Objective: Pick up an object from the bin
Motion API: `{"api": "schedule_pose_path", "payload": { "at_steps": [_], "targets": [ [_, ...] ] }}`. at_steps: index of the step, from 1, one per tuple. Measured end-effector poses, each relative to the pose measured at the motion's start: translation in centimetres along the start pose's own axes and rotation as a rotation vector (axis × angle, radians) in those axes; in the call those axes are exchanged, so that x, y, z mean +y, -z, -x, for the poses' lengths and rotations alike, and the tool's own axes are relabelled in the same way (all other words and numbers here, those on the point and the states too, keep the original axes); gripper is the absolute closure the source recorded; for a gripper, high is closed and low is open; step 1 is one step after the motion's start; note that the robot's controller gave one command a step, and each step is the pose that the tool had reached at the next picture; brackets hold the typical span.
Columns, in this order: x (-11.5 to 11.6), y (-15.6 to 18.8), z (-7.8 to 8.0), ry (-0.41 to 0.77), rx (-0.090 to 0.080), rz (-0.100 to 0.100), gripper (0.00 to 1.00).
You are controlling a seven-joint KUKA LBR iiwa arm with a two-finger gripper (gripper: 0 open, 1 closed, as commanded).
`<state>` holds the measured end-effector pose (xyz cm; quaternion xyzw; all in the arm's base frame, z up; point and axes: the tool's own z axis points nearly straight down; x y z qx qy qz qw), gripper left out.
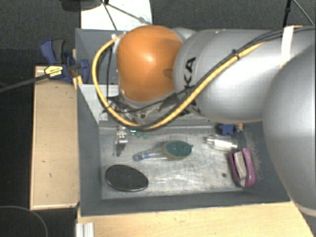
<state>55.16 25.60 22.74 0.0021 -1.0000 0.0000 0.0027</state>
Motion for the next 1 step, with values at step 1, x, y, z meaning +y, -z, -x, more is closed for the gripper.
{"api": "schedule_pose_path", "payload": {
  "at_steps": [1],
  "targets": [
    [-1.73,-12.92,-2.93,0.078,-0.014,0.008,0.00]
  ]
}}
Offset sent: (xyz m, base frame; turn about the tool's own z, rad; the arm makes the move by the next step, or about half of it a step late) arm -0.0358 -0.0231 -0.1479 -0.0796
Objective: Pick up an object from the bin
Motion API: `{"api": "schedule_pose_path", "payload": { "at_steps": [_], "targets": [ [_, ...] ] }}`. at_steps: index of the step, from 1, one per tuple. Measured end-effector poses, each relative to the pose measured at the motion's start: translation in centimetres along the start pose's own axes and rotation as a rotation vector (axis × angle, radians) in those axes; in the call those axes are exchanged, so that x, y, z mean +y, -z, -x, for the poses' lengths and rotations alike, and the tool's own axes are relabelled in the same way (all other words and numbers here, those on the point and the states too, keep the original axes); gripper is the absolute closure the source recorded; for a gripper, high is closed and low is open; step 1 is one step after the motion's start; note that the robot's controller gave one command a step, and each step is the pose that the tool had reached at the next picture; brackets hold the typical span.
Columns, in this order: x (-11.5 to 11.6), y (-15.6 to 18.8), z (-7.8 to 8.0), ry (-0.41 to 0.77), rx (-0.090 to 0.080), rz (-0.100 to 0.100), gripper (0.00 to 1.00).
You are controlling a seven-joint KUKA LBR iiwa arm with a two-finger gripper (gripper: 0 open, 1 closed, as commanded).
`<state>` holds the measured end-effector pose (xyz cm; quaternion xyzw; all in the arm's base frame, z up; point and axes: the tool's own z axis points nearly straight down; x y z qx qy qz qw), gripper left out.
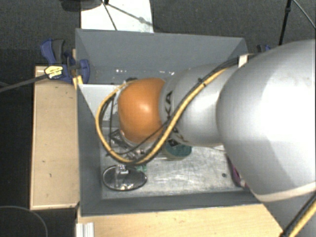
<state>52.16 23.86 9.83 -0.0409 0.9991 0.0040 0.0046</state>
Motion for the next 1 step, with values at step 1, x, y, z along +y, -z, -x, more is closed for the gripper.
{"api": "schedule_pose_path", "payload": {
  "at_steps": [1],
  "targets": [
    [-4.90,-2.64,-4.48,-0.073,0.005,-0.006,0.00]
  ]
}}
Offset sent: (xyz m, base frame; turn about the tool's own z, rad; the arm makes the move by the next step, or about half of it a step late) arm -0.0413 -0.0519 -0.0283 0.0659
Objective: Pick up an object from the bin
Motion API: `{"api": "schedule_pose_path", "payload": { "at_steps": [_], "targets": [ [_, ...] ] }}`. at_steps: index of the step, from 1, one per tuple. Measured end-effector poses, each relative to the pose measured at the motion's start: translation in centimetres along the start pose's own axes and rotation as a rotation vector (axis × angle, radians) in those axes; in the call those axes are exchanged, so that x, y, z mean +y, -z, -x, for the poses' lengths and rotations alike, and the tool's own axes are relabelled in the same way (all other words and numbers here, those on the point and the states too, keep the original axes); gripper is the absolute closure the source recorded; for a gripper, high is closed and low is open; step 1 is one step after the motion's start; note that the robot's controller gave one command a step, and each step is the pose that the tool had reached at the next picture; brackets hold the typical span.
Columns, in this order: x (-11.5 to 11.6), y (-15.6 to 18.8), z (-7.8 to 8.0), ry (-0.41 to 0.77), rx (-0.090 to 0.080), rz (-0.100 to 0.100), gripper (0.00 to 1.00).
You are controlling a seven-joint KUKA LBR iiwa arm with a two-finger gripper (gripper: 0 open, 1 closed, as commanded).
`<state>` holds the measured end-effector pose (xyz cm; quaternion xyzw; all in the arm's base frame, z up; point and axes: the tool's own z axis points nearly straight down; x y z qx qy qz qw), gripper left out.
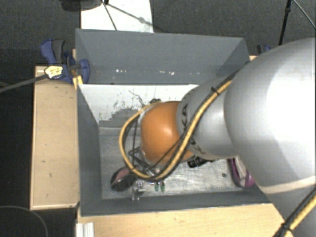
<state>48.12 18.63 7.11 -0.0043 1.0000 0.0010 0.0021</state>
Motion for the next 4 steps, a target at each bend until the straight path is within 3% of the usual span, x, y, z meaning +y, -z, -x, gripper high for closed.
{"api": "schedule_pose_path", "payload": {
  "at_steps": [1,2,3,4],
  "targets": [
    [0.1,0.2,0.3,-0.005,-0.007,0.002,1.00],
    [0.1,0.0,0.0,-0.005,0.000,0.001,0.00],
    [0.1,0.2,0.3,-0.009,-0.007,0.002,1.00],
    [-1.2,17.0,0.8,0.197,-0.004,0.000,1.00]
  ]
}}
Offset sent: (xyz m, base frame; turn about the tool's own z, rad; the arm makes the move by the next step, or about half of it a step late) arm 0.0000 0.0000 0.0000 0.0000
